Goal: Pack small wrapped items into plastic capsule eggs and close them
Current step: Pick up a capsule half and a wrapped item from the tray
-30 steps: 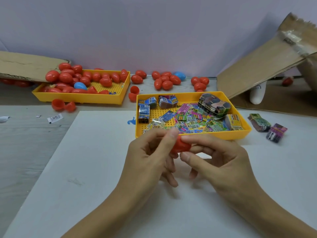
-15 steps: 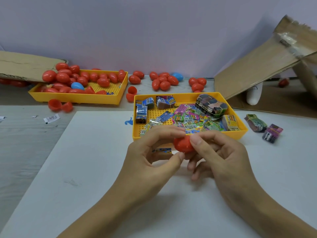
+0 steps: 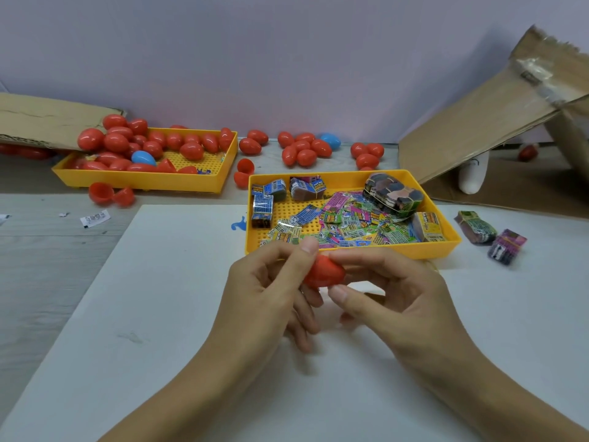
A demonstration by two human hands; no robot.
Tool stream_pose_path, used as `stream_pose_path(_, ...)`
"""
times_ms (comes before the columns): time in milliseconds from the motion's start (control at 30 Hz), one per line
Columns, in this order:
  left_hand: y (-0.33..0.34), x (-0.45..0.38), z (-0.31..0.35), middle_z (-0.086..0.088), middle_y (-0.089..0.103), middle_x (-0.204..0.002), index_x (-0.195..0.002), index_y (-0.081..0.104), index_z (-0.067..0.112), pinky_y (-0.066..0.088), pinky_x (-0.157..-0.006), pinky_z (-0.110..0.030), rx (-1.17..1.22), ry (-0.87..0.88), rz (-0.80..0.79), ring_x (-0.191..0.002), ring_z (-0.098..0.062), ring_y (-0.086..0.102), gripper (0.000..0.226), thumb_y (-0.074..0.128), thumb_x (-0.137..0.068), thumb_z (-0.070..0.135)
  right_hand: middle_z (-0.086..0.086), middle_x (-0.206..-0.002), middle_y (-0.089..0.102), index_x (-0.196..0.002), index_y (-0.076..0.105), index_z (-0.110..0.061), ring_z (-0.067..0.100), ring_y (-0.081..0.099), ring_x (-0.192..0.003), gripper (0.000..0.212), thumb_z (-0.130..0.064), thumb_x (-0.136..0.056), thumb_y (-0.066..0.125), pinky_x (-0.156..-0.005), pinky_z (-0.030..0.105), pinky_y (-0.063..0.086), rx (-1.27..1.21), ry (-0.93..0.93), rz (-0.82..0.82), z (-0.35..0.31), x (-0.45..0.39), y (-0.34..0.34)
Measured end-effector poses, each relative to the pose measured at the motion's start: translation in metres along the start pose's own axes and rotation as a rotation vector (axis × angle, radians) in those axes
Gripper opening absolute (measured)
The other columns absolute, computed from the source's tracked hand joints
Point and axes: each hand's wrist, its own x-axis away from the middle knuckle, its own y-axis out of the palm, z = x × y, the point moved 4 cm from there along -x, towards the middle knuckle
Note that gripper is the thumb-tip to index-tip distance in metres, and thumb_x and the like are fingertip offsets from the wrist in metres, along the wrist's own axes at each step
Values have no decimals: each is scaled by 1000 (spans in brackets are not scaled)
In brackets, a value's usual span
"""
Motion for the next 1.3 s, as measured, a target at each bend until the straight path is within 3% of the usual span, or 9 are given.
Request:
stream_pose_path(200, -1, 0, -1, -9, 66, -69, -85, 73, 23, 55, -47, -33, 5, 61, -13, -52, -21, 63, 8, 69, -81, 29, 4, -91, 74, -102, 75, -18, 18, 69, -76, 24, -14, -82, 63, -51, 29, 54, -111, 85, 74, 2, -2, -6)
stream_pose_path(333, -2, 1, 0, -7, 69, -74, -92, 73, 26, 57, -54, -34, -30, 121, -40, -61, -22, 67, 20, 76, -73, 31, 10, -74, 70, -89, 76, -17, 18, 63, -61, 14, -29, -87, 72, -43, 27, 49, -83, 98, 67, 1, -2, -5)
stream_pose_path(667, -3, -1, -3, -7, 75, -91, -100, 74, 26, 59, -70, -29, -20, 142, -33, -76, -24, 74, 35, 83, -67, 21, 10, -76, 72, -94, 76, -19, 18, 66, -61, 20, -23, -75, 78, -44, 28, 51, -54, 9, 134, 3, -3, -9)
stream_pose_path(733, -4, -1, -1, -5, 74, -93, -100, 74, 27, 60, -72, -32, -30, 182, -15, -78, -25, 73, 37, 82, -64, 29, 2, -83, 72, -98, 74, -23, 15, 68, -72, 24, -32, -77, 81, -54, 27, 54, 163, -110, 190, -2, -5, -18)
stream_pose_path(833, -4, 0, 4, -2, 75, -94, -99, 72, 26, 62, -73, -37, -27, 286, 33, -84, -23, 73, 31, 78, -68, 25, -14, -109, 67, -123, 62, -24, 10, 60, -108, 54, -50, -78, 74, -90, 19, 45, 727, -325, 203, -13, -11, -30)
stream_pose_path(900, -4, 1, 8, 0, 75, -94, -99, 70, 25, 62, -73, -41, -11, 351, 53, -85, -20, 73, 28, 76, -72, 19, -17, -119, 62, -135, 56, -22, 12, 49, -124, 71, -58, -77, 75, -104, 27, 37, 917, -285, 108, -12, -17, -33)
stream_pose_path(1000, -2, 3, 8, 1, 74, -95, -101, 69, 25, 62, -74, -47, -13, 377, 52, -85, -21, 73, 28, 75, -75, 16, -17, -115, 63, -135, 58, -23, 16, 46, -129, 65, -46, -78, 77, -106, 33, 28, 1018, -206, 15, -2, -20, -32)
stream_pose_path(1167, -1, 3, 6, 2, 73, -99, -104, 68, 21, 62, -75, -44, -45, 355, 39, -89, -22, 73, 31, 76, -75, 15, -19, -101, 56, -121, 67, -24, 15, 54, -106, 42, -15, -82, 78, -91, 26, 30, 951, -257, 71, -3, -22, -35)
stream_pose_path(1300, -2, 2, 5, 3, 73, -99, -101, 70, 26, 62, -74, -39, -73, 316, 45, -85, -25, 73, 32, 75, -75, 8, -28, -100, 57, -111, 66, -35, 11, 54, -102, 41, -7, -83, 76, -93, 32, 33, 833, -235, 107, -1, -25, -35)
